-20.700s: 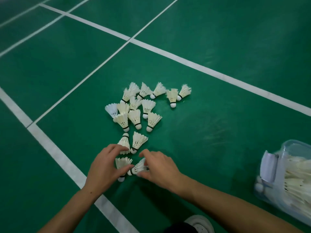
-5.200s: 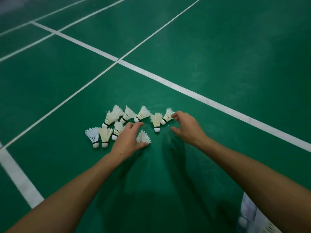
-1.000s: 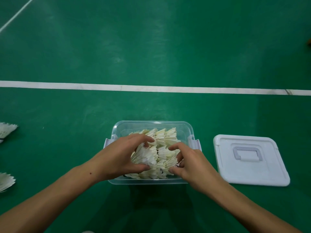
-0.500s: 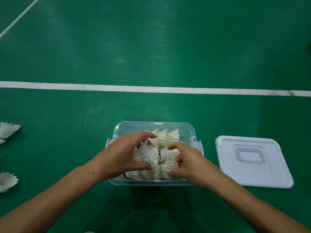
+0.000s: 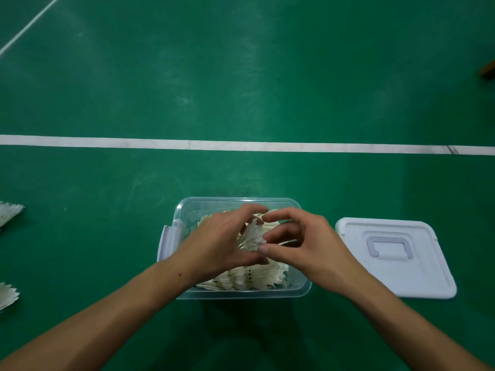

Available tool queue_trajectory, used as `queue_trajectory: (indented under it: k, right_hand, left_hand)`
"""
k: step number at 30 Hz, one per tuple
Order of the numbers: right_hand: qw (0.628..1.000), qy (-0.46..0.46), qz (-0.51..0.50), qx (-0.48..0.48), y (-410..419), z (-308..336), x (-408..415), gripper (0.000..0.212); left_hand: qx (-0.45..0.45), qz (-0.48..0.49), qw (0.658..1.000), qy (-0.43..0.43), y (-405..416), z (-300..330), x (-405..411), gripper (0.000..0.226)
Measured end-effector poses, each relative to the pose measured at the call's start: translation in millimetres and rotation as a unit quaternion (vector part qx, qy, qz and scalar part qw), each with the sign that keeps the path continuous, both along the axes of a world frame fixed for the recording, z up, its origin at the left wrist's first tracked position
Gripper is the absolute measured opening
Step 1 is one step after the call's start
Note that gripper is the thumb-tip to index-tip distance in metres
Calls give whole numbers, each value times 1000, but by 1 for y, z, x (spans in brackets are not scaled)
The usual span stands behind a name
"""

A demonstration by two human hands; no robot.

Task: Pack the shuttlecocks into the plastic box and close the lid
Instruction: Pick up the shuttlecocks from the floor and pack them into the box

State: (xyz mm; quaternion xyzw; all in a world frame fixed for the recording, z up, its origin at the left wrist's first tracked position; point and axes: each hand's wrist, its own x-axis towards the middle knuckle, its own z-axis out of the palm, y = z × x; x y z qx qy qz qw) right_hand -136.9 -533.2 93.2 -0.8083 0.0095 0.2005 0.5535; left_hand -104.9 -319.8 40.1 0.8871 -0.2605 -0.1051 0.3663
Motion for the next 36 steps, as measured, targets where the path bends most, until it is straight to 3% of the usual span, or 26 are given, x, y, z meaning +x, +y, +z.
queue_trajectory:
  k: [8,13,20,27,31,36]
  right_hand:
    - [995,-58,-62,-48,-29,-13,-19,39]
    - [986,-92,-92,-103,-50,-14,-31,41]
    - [976,-120,-73,-165,-52,-15,-39,42]
    - [986,-92,-7,-142,-30,-30,-44,43]
    - [996,-31,-15,-83,-17,-41,-41,42]
    - [996,10,-30,-78,-10,-52,-36,38]
  left_hand:
    - [37,-26,999,5,-14,-10,-9,92]
    - [113,-60,991,-45,-20,-24,-19,67]
    - [172,-59,982,-51,-35,-33,-19,61]
    - [125,-55,990,-35,-21,-33,-21,49]
    - [98,-42,994,-9,-10,-36,-26,52]
    - [103,-45,994,3,-11,-37,-32,48]
